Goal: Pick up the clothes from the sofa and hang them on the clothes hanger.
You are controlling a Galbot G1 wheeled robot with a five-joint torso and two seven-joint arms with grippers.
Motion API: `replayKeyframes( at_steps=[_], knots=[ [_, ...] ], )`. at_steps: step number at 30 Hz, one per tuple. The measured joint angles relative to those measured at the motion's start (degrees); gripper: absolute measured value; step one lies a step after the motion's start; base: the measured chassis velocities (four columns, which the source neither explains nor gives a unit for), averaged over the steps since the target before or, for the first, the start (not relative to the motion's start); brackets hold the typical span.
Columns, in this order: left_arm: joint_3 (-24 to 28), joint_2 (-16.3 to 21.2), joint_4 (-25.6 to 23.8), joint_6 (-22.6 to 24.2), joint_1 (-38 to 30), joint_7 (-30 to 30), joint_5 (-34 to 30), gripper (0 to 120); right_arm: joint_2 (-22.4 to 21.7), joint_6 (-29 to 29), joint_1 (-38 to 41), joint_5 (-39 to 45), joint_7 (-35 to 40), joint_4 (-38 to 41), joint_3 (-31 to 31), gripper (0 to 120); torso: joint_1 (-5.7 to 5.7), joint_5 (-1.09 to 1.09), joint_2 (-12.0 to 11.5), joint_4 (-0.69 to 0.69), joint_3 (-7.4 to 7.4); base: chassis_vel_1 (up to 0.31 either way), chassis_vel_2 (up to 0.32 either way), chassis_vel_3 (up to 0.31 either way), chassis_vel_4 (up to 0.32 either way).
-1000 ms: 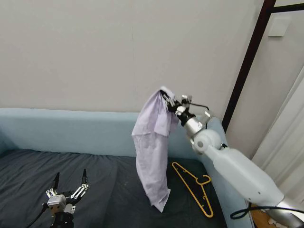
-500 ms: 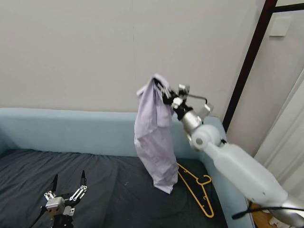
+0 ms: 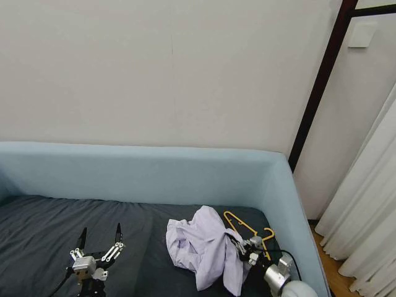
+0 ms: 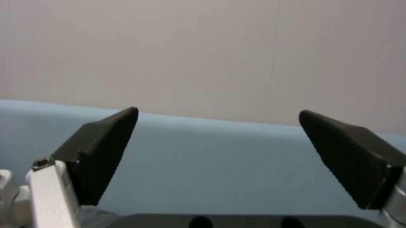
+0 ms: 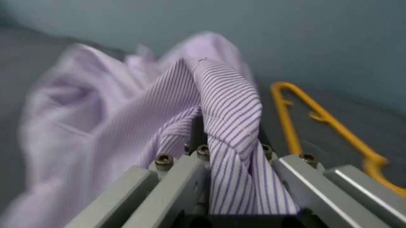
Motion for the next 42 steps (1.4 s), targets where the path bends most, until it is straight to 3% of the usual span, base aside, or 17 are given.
replayKeyframes(
  at_steps=[1, 4, 6, 11, 20, 23, 26, 29, 34, 42],
  knots=[
    [0.0, 0.0, 0.0, 0.0, 0.0, 0.0, 0.0, 100, 0.0, 0.0, 0.0, 0.0, 0.0, 0.0, 0.0, 4, 0.00, 0.00, 0.0, 0.00, 0.00, 0.000, 0.000, 0.000, 0.000],
    [0.2, 0.3, 0.0, 0.0, 0.0, 0.0, 0.0, 100, -0.6, -6.7, -1.2, -5.1, 15.6, 3.3, 0.7, 17, 0.00, 0.01, 0.0, 0.01, 0.00, 0.000, 0.000, 0.000, 0.000],
    [0.2, 0.3, 0.0, 0.0, 0.0, 0.0, -0.1, 100, -1.0, -8.8, -1.4, -5.7, 19.2, 4.5, 1.0, 20, 0.01, -0.01, 0.0, 0.01, 0.00, 0.000, 0.000, 0.000, 0.000],
    [0.6, 0.5, -0.1, 0.0, 0.0, 0.0, -0.1, 100, -5.1, -23.5, -3.7, -3.0, 35.1, 15.4, 2.3, 43, 0.01, 0.00, 0.0, 0.00, 0.00, 0.000, 0.000, 0.000, 0.000],
    [0.7, 0.6, -0.5, 0.0, 0.1, 0.0, -0.2, 100, -11.7, -32.8, -11.8, 2.1, 38.2, 32.0, 5.4, 71, 0.01, -0.01, 0.0, -0.01, 0.00, 0.000, 0.000, 0.000, 0.000],
    [0.6, 0.7, -0.5, 0.0, 0.1, 0.0, -0.2, 100, -13.1, -39.6, -14.3, 9.4, 42.3, 38.8, 7.3, 86, 0.01, -0.01, 0.0, -0.02, 0.00, 0.000, 0.000, 0.000, 0.000],
    [0.5, 0.7, -0.5, 0.0, 0.1, 0.0, -0.3, 100, -12.9, -40.3, -13.5, 15.7, 43.2, 41.5, 7.8, 94, 0.01, -0.02, 0.0, -0.02, 0.00, 0.000, 0.000, 0.000, 0.000],
    [0.5, 0.4, -0.5, 0.0, 0.1, 0.0, -0.2, 100, -11.7, -37.3, -9.8, 19.0, 42.7, 41.2, 6.9, 99, 0.01, -0.03, 0.0, 0.00, 0.00, 0.000, 0.000, 0.000, 0.000],
    [-0.1, 0.4, -0.5, -0.1, 0.5, 0.0, -0.2, 100, -6.5, -31.8, -0.4, 19.0, 42.0, 33.1, 0.1, 100, 0.02, -0.02, 0.0, 0.00, 0.01, 0.000, 0.000, 0.000, 0.000],
    [-1.1, 0.1, -0.4, 0.0, 0.7, 0.0, -0.1, 100, 3.9, -35.5, 11.9, 16.9, 53.8, 21.5, -10.4, 100, 0.02, -0.02, 0.0, 0.01, 0.02, 0.000, 0.000, 0.000, 0.000]
  ],
)
